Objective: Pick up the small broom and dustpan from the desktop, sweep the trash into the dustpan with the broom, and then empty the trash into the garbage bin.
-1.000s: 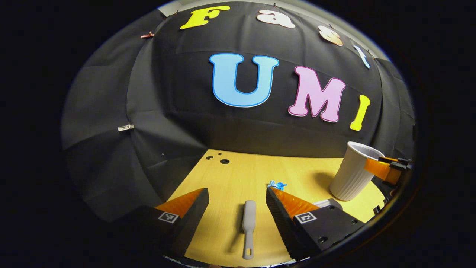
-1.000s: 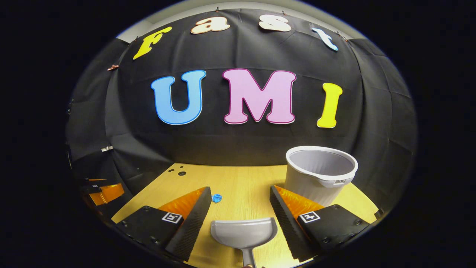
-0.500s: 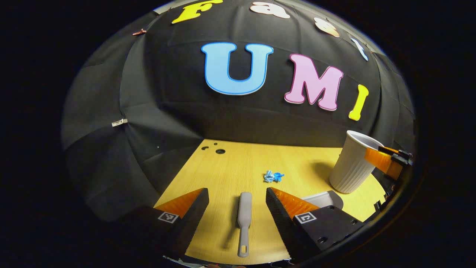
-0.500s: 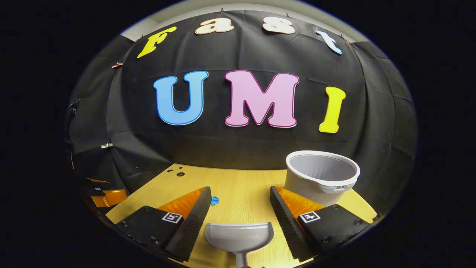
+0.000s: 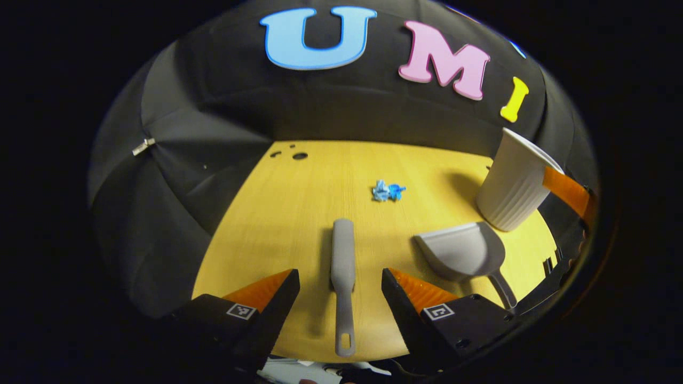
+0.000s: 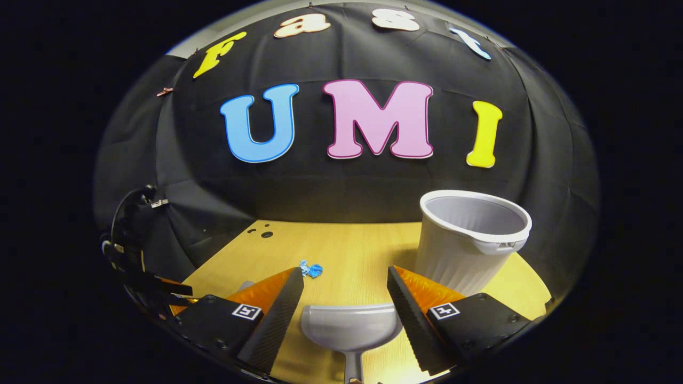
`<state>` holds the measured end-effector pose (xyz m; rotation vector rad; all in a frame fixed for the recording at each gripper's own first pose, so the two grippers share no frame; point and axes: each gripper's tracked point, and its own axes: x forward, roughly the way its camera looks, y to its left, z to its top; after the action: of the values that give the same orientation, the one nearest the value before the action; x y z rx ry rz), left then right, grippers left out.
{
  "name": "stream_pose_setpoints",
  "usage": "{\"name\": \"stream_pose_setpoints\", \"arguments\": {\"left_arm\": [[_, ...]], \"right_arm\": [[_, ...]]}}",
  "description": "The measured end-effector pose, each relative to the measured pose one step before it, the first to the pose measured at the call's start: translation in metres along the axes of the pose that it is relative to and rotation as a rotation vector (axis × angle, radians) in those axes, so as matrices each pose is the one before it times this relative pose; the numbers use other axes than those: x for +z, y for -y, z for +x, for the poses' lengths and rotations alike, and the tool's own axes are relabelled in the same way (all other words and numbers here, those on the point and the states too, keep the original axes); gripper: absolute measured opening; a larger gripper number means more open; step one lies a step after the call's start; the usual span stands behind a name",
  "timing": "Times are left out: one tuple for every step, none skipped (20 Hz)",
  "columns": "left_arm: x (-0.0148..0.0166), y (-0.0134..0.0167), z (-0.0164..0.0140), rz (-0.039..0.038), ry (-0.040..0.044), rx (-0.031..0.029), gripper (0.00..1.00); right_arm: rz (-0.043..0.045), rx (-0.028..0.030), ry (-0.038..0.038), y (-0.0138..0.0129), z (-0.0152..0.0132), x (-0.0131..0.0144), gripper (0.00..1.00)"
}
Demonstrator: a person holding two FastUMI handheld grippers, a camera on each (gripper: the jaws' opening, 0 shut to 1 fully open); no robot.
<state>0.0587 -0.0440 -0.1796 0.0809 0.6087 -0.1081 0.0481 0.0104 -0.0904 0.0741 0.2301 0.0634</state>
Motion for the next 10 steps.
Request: {"name": "stream_pose_setpoints", "arguments": {"left_arm": [[-0.00827,0.00043,0.00685,-0.00664,-0.04420,-0.00507,0.98],[-0.00995,-0.00260,0.00643,0.01005,-0.04484,0.00548,0.98],[-0.00524,-0.00157,0.00752,0.01764,-0.03648,0.01090,0.98],[-0.00465,-0.00047,0.00808,0.01492,-0.03338,0.00180,0.98],[-0.00671,0.00085,0.01164,0.00505,-0.04881,-0.00089,0.98],[-0.00483,-0.00048,0.00725,-0.00165,-0.03934,0.00375,0.98],[-0.00514,-0.00034,0.00421,0.00013,-0.02740,0.00253,0.98],[-0.00261,-0.00039,0.00512,0.00366,-0.02884,0.00476,0.95],[-0.00316,-0.00216,0.00860,0.00741,-0.02434,0.00482,0.98],[-0.00150,-0.00134,0.00509,0.00765,-0.02317,0.00545,0.98]], "right_arm": [[0.00795,-0.01146,-0.01122,0.00426,0.00140,-0.00302,0.98],[0.00892,-0.00885,-0.00978,0.00361,0.00148,-0.00394,0.98],[0.01146,-0.00359,-0.01395,0.00258,0.00155,-0.00405,0.98],[0.00947,-0.00454,-0.01664,0.00223,0.00245,-0.00417,0.97],[0.01165,-0.00406,-0.02505,0.00295,0.00244,-0.00671,0.97],[0.00619,-0.00322,-0.01882,0.00147,0.00089,-0.00616,0.98],[0.00532,-0.00386,-0.02082,0.00130,0.00170,-0.00613,0.98],[0.00785,-0.00277,-0.02605,0.00084,0.00146,-0.00762,0.98],[0.00938,-0.00405,-0.02653,0.00100,0.00198,-0.00737,0.98],[0.01176,-0.00425,-0.02404,0.00138,0.00054,-0.00618,0.98]]}}
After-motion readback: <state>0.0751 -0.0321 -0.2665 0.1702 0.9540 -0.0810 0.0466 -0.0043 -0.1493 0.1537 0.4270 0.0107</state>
